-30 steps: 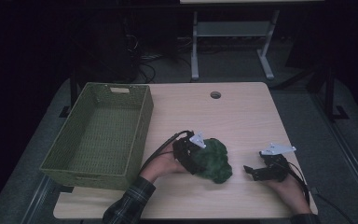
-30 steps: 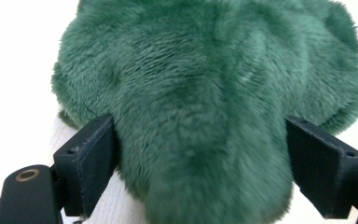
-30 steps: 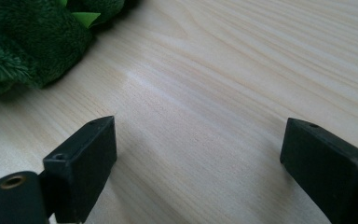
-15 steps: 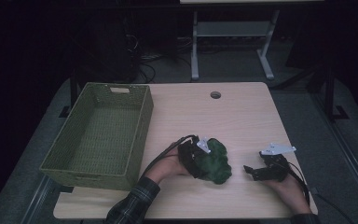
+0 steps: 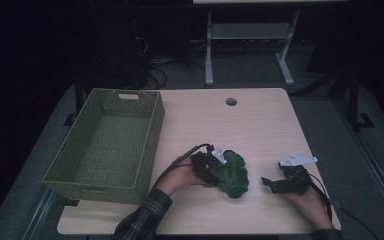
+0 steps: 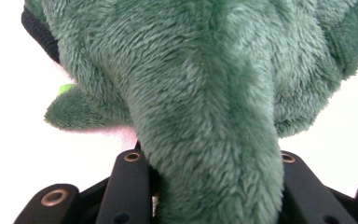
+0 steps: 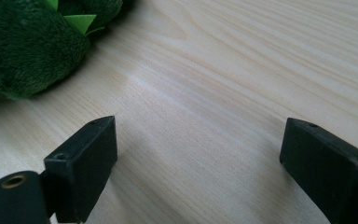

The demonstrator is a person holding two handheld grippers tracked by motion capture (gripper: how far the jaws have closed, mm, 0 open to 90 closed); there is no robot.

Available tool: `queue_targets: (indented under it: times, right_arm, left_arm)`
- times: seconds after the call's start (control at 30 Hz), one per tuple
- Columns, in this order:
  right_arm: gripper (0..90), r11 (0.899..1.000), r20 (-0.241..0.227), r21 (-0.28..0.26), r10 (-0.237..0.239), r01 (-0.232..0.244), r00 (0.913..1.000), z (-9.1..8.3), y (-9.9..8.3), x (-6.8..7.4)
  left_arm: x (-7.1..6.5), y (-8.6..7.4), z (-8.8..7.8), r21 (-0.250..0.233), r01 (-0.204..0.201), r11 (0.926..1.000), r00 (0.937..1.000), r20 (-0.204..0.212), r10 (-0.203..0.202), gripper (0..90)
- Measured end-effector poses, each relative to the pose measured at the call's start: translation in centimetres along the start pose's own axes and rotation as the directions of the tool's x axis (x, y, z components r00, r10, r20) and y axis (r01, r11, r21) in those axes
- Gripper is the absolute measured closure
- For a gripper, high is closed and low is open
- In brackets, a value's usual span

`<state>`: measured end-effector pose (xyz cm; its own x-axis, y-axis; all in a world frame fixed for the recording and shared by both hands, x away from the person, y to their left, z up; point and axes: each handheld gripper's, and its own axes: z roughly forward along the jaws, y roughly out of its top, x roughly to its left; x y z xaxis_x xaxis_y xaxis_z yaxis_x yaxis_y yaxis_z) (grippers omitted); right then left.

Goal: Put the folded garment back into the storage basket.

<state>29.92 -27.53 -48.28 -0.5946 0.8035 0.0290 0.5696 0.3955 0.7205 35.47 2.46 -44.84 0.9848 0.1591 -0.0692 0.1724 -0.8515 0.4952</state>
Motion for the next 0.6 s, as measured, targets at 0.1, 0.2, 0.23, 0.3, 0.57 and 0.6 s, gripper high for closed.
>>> queue_targets:
  times: [0.1, 0.2, 0.23, 0.3, 0.57, 0.6]
  right_arm:
    - [10.7, 1.0, 0.001, 0.0, 0.001, -0.001, 1.0, 0.0, 0.0, 0.0]
    - [10.7, 1.0, 0.001, 0.0, 0.0, 0.0, 1.0, 0.0, 0.0, 0.0]
    - [10.7, 1.0, 0.001, 0.0, 0.0, 0.0, 1.0, 0.0, 0.0, 0.0]
    - [10.7, 1.0, 0.001, -0.001, 0.0, 0.0, 1.0, 0.0, 0.0, 0.0]
    - [10.7, 1.0, 0.0, 0.002, 0.006, -0.006, 1.0, 0.0, 0.0, 0.0]
    - [10.7, 1.0, 0.0, 0.003, 0.009, -0.009, 1.0, 0.0, 0.0, 0.1]
  left_arm:
    - [0.1, -0.1, -0.1, -0.009, 0.029, 0.9995, 0.9995, 0.012, -0.029, 65.4]
    - [0.2, -0.1, -0.3, -0.012, 0.057, 0.9983, 0.9982, 0.019, -0.057, 65.3]
    - [0.1, 0.0, -0.4, -0.011, 0.058, 0.9982, 0.9982, 0.013, -0.058, 65.2]
    - [0.1, 0.0, -0.8, -0.011, 0.06, 0.9981, 0.9982, 0.008, -0.06, 65.2]
    - [-0.1, 0.4, -3.7, -0.063, 0.107, 0.9923, 0.9942, -0.002, -0.107, 64.4]
    - [-0.2, 0.6, -4.2, -0.07, 0.104, 0.9921, 0.9944, -0.007, -0.105, 64.4]
